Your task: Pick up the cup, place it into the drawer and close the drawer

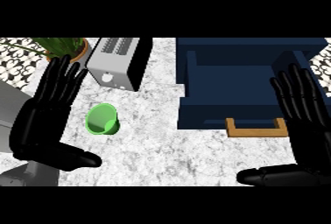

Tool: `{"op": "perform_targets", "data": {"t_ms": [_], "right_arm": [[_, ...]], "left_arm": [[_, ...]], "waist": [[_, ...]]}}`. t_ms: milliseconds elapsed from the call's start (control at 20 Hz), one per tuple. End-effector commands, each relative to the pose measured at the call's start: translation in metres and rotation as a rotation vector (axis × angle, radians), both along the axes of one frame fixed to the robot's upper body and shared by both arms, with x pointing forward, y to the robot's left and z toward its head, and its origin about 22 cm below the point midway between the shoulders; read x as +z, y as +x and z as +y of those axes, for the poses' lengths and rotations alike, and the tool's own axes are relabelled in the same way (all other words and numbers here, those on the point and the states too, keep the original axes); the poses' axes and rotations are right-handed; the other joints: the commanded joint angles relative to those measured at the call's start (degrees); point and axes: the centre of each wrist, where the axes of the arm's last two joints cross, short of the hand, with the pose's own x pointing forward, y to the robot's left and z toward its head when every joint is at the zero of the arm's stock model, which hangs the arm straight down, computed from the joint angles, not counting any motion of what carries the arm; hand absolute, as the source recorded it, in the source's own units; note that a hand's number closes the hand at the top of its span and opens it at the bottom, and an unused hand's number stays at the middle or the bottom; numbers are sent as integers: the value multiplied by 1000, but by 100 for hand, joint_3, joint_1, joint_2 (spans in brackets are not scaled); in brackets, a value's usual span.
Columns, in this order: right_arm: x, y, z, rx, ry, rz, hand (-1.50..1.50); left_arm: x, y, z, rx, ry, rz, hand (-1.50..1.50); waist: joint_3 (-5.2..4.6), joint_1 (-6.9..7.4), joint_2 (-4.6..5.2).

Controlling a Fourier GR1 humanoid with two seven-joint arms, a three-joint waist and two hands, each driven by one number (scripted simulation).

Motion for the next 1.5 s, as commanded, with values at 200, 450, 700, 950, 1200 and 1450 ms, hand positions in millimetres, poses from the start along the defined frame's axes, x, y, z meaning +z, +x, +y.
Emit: {"op": "perform_targets", "data": {"t_ms": [200, 450, 700, 950, 1200, 1450], "right_arm": [[-17, -13, -3, 12, 0, 9, -150], [-11, 18, -19, -17, 12, -2, -150], [-9, 0, -4, -9, -4, -15, -150], [5, 16, 3, -15, 8, -6, -150], [-2, -1, -4, -12, 4, -2, -150], [10, 1, -4, 1, 14, -1, -150]], "left_arm": [[-8, 14, -17, 14, -15, 13, -150], [-15, 3, -11, 19, -4, 44, -150], [-19, 7, 17, 19, -5, 78, -150], [-38, 4, 5, 71, 20, 111, -150], [-67, -2, 18, 109, 38, 152, -150], [-83, 14, 39, 152, 58, 197, -150]], "waist": [[0, -9, -4], [0, 14, -3], [-1, 5, -6], [-1, 13, -3], [-1, 5, -5], [-2, -7, -2]]}}
